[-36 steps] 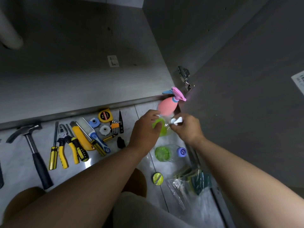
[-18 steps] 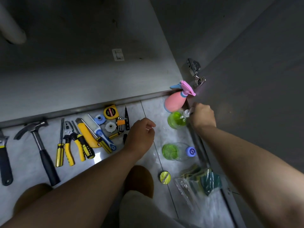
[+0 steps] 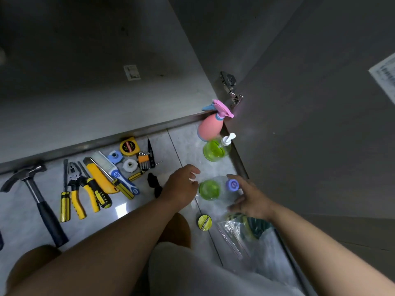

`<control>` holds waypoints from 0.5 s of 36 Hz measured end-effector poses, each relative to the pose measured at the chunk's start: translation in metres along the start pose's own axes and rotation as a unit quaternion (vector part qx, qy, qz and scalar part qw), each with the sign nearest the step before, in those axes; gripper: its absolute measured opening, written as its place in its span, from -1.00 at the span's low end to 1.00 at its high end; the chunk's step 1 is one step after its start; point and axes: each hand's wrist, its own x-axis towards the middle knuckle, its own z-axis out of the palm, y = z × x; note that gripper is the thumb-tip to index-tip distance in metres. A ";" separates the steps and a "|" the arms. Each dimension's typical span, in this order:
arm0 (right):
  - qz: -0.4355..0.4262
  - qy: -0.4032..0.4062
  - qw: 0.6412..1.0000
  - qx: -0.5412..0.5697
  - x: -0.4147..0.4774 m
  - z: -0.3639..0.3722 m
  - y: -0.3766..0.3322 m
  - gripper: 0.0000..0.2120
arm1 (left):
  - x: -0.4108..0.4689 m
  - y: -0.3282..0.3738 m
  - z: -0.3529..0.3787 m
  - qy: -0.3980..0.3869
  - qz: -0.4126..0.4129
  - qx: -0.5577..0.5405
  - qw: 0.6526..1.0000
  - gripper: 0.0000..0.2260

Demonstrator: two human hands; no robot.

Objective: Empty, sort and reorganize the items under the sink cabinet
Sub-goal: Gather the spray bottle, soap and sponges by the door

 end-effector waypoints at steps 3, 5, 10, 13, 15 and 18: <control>-0.032 0.065 0.987 0.140 -0.003 0.023 0.007 -0.06 | -0.004 -0.002 0.006 -0.060 0.005 0.033 0.998 -0.57; -0.062 0.127 0.978 0.151 -0.003 0.036 0.004 -0.18 | -0.006 -0.004 0.010 -0.098 0.005 0.054 0.994 -0.46; -0.014 0.248 0.961 0.119 0.011 0.043 -0.012 -0.48 | -0.005 -0.010 0.017 -0.119 0.000 0.056 0.991 -0.39; 0.047 0.280 0.953 0.103 0.023 0.030 -0.023 -0.47 | -0.001 -0.014 0.016 -0.093 -0.007 0.067 0.993 -0.47; 0.064 0.296 0.948 0.095 0.028 0.022 -0.028 -0.51 | 0.000 -0.017 0.014 -0.083 -0.011 0.068 0.994 -0.53; 0.077 0.334 0.935 0.094 0.033 0.014 -0.033 -0.57 | 0.001 -0.020 0.011 -0.077 -0.019 0.070 0.994 -0.59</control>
